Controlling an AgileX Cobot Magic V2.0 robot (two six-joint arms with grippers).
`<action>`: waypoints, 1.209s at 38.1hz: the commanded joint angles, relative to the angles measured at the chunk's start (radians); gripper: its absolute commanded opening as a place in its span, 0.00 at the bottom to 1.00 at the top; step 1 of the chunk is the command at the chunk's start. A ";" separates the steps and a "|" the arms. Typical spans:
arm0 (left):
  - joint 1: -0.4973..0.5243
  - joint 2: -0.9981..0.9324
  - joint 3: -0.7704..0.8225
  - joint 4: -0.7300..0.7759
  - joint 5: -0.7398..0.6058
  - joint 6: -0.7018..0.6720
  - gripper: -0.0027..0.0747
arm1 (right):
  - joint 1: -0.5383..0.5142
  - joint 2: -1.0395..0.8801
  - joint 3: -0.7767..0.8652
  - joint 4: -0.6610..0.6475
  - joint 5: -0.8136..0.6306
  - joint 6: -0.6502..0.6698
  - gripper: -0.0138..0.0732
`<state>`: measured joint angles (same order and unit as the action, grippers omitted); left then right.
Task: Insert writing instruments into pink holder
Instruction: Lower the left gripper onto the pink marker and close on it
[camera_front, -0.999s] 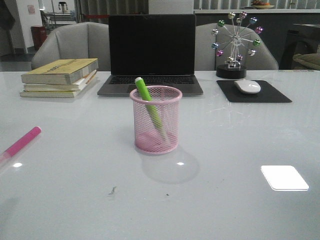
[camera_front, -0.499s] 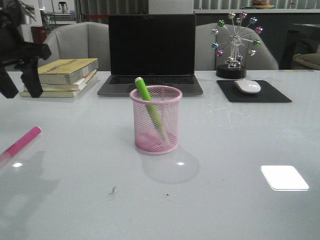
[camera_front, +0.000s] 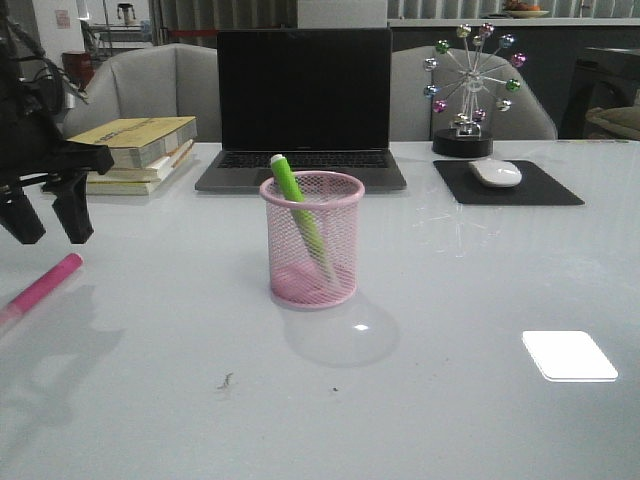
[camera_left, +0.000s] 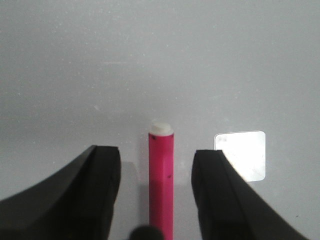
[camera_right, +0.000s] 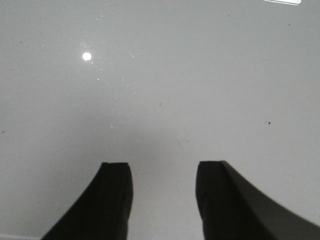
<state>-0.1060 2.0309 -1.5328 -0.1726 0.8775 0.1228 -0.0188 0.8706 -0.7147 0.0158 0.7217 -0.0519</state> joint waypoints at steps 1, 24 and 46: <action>-0.006 -0.055 -0.033 -0.007 -0.049 -0.012 0.54 | -0.008 -0.006 -0.029 -0.010 -0.053 -0.009 0.65; -0.006 0.021 -0.033 -0.007 0.032 -0.012 0.54 | -0.008 -0.006 -0.029 -0.010 -0.053 -0.009 0.65; -0.006 0.051 -0.033 -0.007 0.032 -0.012 0.20 | -0.008 -0.006 -0.029 -0.010 -0.052 -0.009 0.61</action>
<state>-0.1060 2.1167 -1.5490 -0.1650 0.9126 0.1213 -0.0188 0.8706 -0.7147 0.0158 0.7217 -0.0519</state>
